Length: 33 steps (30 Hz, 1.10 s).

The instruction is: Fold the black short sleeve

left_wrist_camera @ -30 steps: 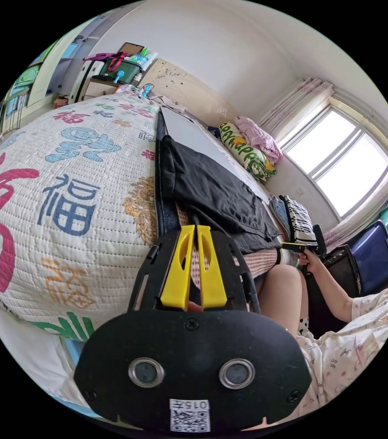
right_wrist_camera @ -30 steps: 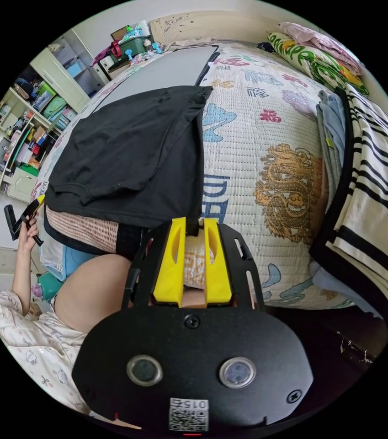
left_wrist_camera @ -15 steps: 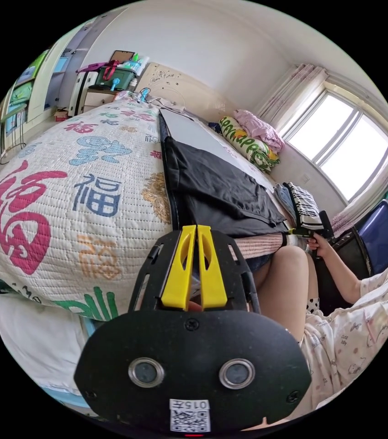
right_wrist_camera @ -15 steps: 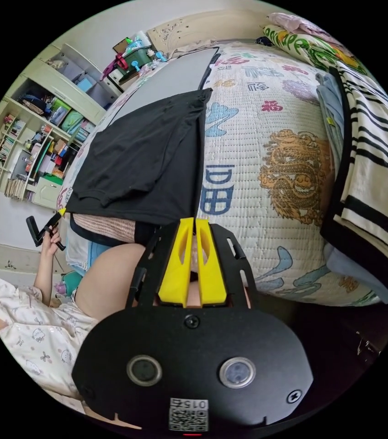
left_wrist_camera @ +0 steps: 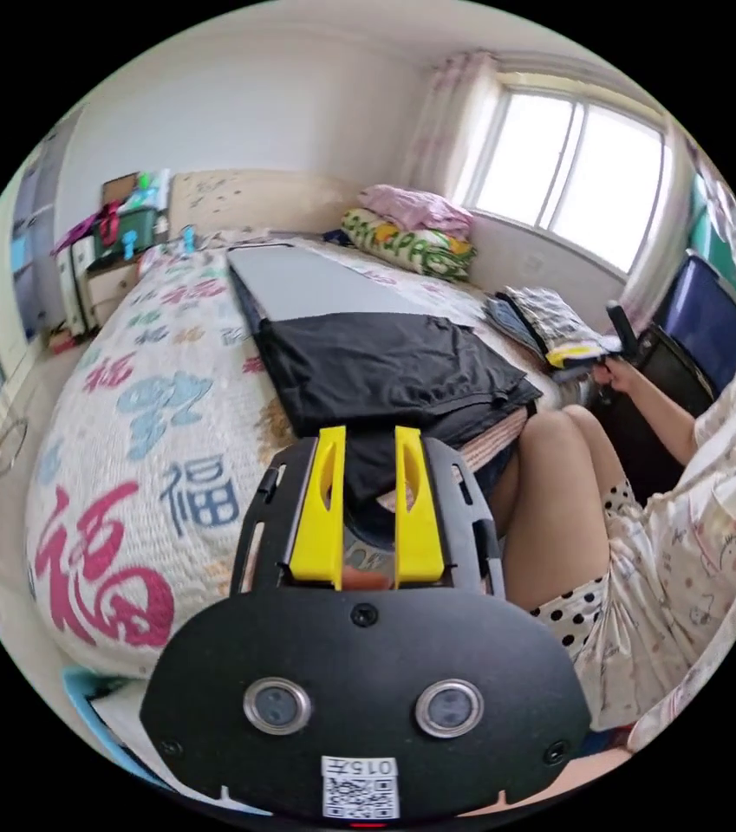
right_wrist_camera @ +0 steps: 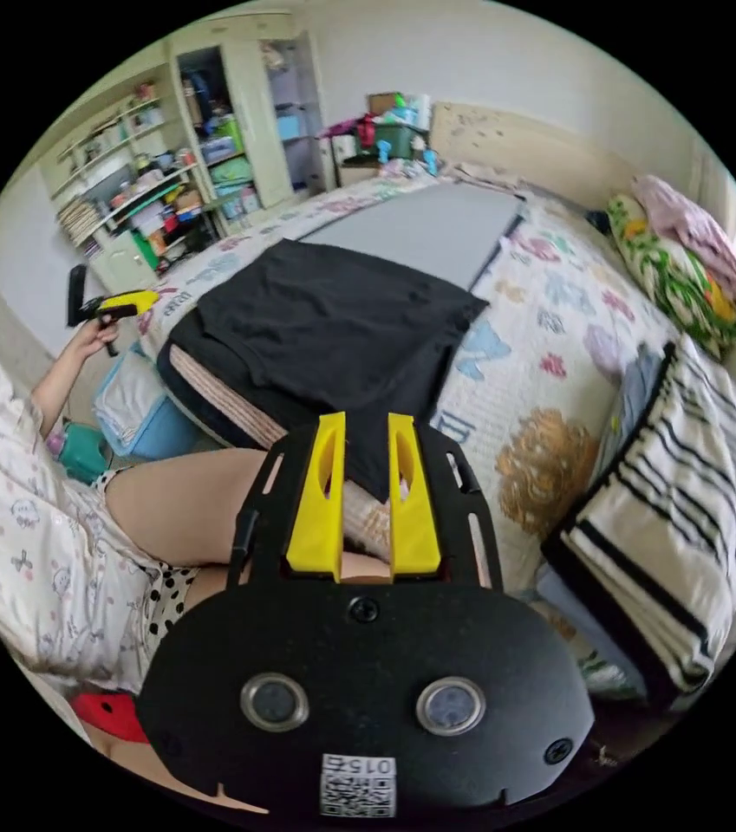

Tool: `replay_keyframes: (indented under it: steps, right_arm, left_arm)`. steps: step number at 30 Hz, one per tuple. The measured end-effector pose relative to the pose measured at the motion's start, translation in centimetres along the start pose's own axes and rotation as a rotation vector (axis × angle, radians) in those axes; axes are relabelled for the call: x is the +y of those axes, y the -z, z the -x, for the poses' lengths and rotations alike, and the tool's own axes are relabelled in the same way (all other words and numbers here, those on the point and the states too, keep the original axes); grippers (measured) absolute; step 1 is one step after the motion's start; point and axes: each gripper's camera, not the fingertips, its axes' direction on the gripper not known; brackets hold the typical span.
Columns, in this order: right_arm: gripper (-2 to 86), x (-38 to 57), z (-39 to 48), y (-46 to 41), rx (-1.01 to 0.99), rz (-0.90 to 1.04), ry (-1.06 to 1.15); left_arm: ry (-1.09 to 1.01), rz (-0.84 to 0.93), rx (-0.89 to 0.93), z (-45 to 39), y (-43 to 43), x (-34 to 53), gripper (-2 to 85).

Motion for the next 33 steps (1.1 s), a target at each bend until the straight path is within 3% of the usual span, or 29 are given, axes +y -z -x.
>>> replay_keyframes:
  steps: [5,9,14,21,28,31,33]
  right_arm:
    - [10.8,0.1,5.7,-3.8,-0.103,-0.021,0.326]
    - [10.9,1.0,6.7,-11.5,-0.122,0.147,0.428]
    - [9.8,3.5,6.8,-17.5,-0.11,0.263,0.497]
    - [0.7,4.9,7.7,-22.0,-0.084,0.338,0.556]
    - [-0.5,-4.6,1.0,-20.7,-0.09,0.232,0.475]
    - [0.2,-16.1,-3.8,-21.4,0.068,0.123,0.357]
    - [2.0,-24.7,-7.4,-22.7,0.212,0.025,0.18]
  left_arm:
    - [-0.272,0.081,0.126,-6.9,-8.0,-6.5,9.6]
    - [-0.438,0.238,0.182,-11.1,-16.8,-8.4,10.5]
    - [-0.547,0.402,0.176,-13.4,-22.9,-8.1,8.3]
    - [-0.539,0.466,0.269,-13.8,-26.2,-8.5,1.7]
    - [-0.465,0.366,0.407,-7.9,-24.4,-16.6,0.9]
    - [-0.412,0.252,0.328,-2.9,-24.0,-26.0,1.5]
    - [-0.258,0.075,0.157,1.5,-24.6,-34.7,3.4]
